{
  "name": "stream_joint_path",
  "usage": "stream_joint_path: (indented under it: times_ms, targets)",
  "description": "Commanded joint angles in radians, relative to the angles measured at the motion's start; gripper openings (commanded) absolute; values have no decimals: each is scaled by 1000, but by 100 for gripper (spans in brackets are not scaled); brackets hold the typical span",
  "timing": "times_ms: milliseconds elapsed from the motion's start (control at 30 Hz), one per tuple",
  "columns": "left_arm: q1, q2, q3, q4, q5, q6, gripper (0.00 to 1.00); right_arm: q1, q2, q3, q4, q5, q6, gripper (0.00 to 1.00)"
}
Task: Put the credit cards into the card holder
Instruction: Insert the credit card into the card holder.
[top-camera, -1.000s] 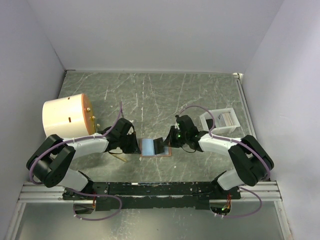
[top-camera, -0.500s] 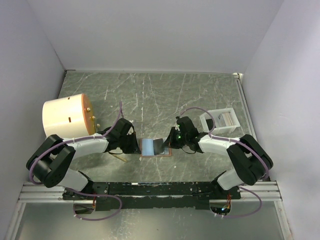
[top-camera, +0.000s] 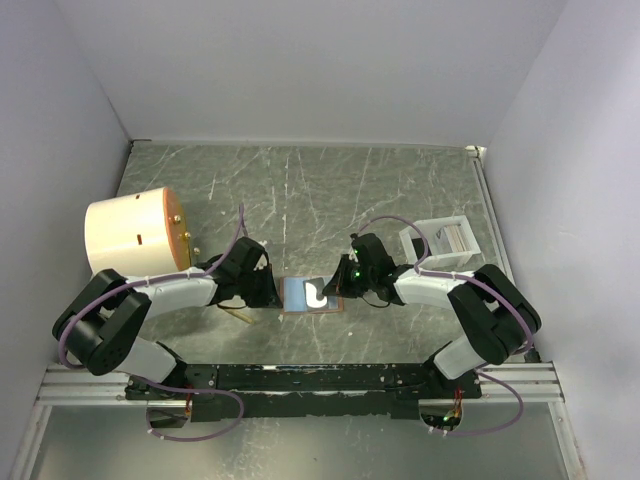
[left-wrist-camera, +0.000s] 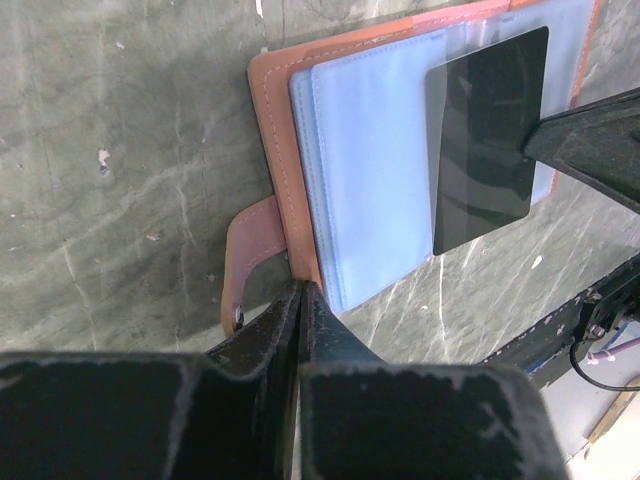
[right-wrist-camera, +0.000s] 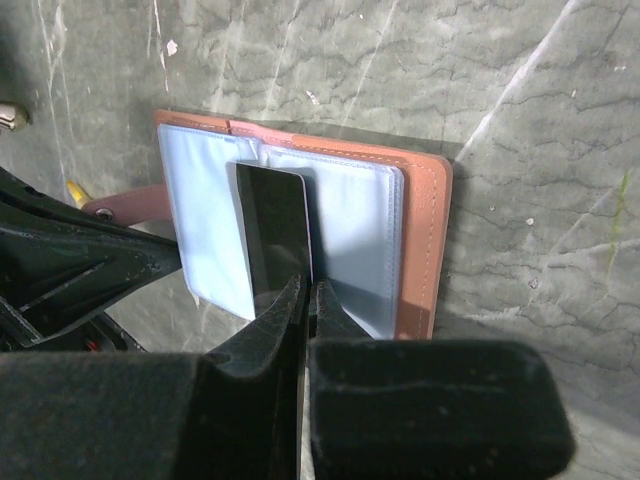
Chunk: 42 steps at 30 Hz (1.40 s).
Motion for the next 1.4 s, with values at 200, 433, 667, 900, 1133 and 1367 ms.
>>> stream_joint_path:
  times_ms: [200,433,667,900,1133,1367]
  targets:
    - [-25,-3,-31,54,39,-31,12,2,7,15,39,45,20,0]
    - [-27,1,-37,56,34,-32,12,1,-26,-3,46,72,30,0]
    - [-27,4,-34,60,38,-34,13,1,-35,-18,70,82,21,0]
    - [-27,-2,-34,61,42,-38,13,4,20,-39,120,10,25,0]
    - [-28,-4,-21,51,33,-36,14,21,46,-26,126,-22,19,3]
    - [-28,-26,-17,51,0,-28,16,57,81,91,-18,-5,-58,27]
